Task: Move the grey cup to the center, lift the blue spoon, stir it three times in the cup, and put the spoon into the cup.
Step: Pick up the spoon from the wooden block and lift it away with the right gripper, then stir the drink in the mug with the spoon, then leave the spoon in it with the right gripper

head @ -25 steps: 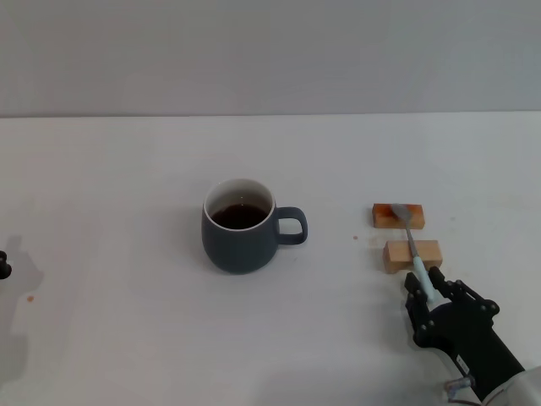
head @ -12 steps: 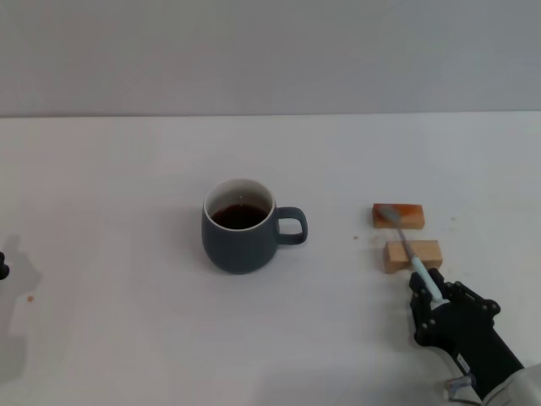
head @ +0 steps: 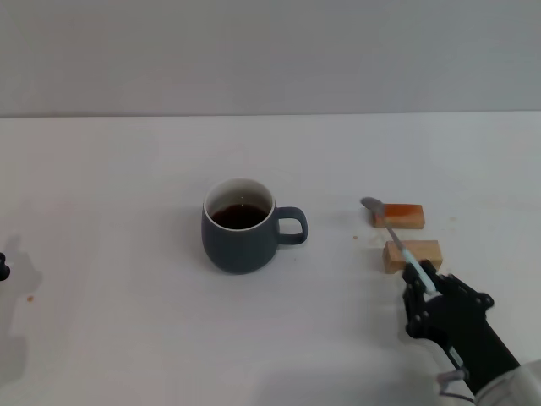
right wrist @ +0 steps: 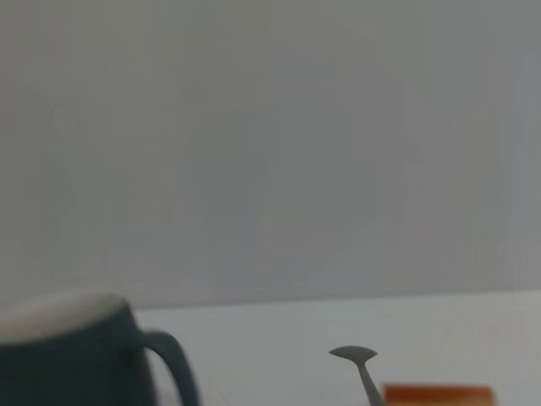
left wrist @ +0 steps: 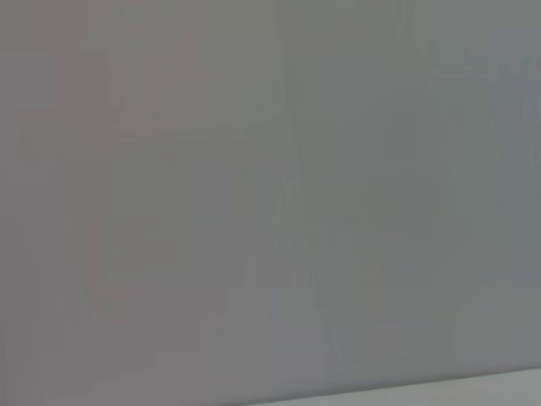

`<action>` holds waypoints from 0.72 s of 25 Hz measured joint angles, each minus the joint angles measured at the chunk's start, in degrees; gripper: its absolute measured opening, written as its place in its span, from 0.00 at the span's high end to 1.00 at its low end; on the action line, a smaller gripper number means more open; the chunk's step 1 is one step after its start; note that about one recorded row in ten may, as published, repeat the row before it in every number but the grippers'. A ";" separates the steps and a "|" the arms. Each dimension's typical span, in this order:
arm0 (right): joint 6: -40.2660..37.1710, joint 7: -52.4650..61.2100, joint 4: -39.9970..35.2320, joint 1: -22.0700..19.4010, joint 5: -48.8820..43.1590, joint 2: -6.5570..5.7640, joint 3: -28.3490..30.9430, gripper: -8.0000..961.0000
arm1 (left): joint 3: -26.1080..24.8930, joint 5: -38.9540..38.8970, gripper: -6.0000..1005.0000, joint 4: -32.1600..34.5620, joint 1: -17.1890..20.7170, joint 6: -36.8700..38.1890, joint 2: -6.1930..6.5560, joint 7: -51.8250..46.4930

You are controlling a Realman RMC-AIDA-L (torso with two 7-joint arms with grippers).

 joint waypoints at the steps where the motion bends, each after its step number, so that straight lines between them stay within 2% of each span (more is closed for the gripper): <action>1: 0.00 0.00 0.00 0.00 0.00 0.00 0.00 0.82 | 0.09 0.00 1.00 -0.03 0.03 0.01 0.00 0.14; 4: 0.33 -9.42 9.09 0.64 0.07 -2.93 2.79 0.82 | 0.21 -0.01 1.00 -0.10 0.10 0.44 -0.01 0.58; 5: 1.82 -16.02 16.37 0.62 0.07 -5.50 5.71 0.82 | 0.23 0.01 1.00 -0.08 0.12 0.62 -0.03 0.62; 6: 1.82 -16.02 16.37 0.62 0.07 -5.50 5.71 0.82 | 0.23 -0.01 1.00 -0.03 0.14 0.88 -0.05 0.63; 9: 5.62 -23.19 25.56 0.24 0.08 -9.11 10.52 0.82 | 0.24 0.01 1.00 0.08 0.19 1.35 -0.07 0.62; 10: 8.70 -27.24 30.46 -0.03 0.10 -10.87 13.66 0.82 | 0.25 0.00 1.00 0.13 0.20 1.40 -0.07 0.59; 11: 8.70 -27.24 30.46 -0.03 0.10 -10.87 13.66 0.82 | 0.25 0.00 1.00 0.14 0.20 1.42 -0.08 0.52; 13: 12.43 -32.01 35.12 -0.90 0.26 -12.05 17.61 0.82 | 0.25 0.01 1.00 0.15 0.21 1.45 -0.09 0.44; 15: 17.31 -37.59 39.45 -2.46 0.87 -12.47 22.12 0.82 | 0.25 0.01 1.00 0.17 0.25 1.52 -0.10 0.50; 18: 28.52 -47.73 45.52 -5.85 2.83 -11.93 30.62 0.82 | 0.25 0.00 1.00 0.17 0.28 1.53 -0.10 0.53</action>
